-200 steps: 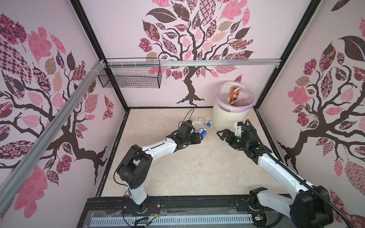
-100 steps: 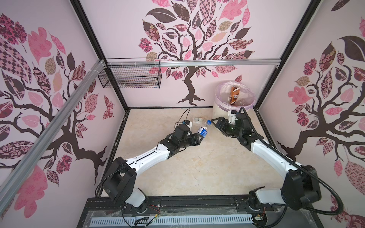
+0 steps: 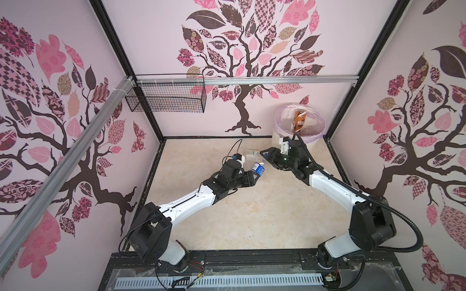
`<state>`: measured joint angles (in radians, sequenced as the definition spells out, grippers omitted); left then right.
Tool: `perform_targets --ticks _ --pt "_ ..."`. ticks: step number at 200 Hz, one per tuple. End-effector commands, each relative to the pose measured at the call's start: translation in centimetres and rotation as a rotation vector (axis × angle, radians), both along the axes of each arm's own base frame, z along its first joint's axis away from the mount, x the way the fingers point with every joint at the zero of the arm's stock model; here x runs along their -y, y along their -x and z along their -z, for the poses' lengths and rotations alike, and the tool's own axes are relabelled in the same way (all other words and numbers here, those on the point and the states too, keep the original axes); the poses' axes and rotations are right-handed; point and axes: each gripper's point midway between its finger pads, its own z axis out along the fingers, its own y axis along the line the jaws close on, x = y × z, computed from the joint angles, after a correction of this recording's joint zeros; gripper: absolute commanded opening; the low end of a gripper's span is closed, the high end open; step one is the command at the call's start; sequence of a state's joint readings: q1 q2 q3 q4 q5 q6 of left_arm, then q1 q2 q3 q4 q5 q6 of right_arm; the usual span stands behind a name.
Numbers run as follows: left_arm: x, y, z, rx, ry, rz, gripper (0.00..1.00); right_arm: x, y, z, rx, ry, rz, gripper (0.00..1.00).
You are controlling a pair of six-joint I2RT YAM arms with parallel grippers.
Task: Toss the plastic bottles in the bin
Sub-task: 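Bring the bottle toward the right gripper and grasp its blue cap with the right gripper, then open the left gripper and raise the blue-label bottle with the right gripper over the bin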
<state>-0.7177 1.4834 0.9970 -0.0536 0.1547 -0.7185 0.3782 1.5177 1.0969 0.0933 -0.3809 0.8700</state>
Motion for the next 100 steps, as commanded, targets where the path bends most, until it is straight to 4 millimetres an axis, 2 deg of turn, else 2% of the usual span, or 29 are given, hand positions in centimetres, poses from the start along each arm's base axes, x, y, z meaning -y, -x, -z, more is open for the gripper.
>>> perform_targets --ticks 1,30,54,86,100 --pt "-0.4 0.5 0.0 0.010 0.005 -0.004 0.51 -0.3 -0.9 -1.8 0.045 -0.014 0.007 0.53" --pt "-0.6 0.5 -0.2 0.016 0.007 -0.008 0.51 -0.3 -0.9 -1.6 0.043 -0.012 0.006 0.40" --pt "-0.6 0.5 -0.3 0.020 0.008 -0.010 0.56 -0.1 -0.7 -1.6 0.051 -0.003 0.011 0.29" --pt "-0.7 0.1 -0.9 0.045 -0.001 -0.017 0.63 0.4 -0.5 -2.3 0.075 0.029 0.021 0.22" --pt "-0.7 0.0 -1.7 0.064 -0.004 -0.015 0.66 0.7 -0.5 -3.2 0.098 0.045 0.027 0.20"
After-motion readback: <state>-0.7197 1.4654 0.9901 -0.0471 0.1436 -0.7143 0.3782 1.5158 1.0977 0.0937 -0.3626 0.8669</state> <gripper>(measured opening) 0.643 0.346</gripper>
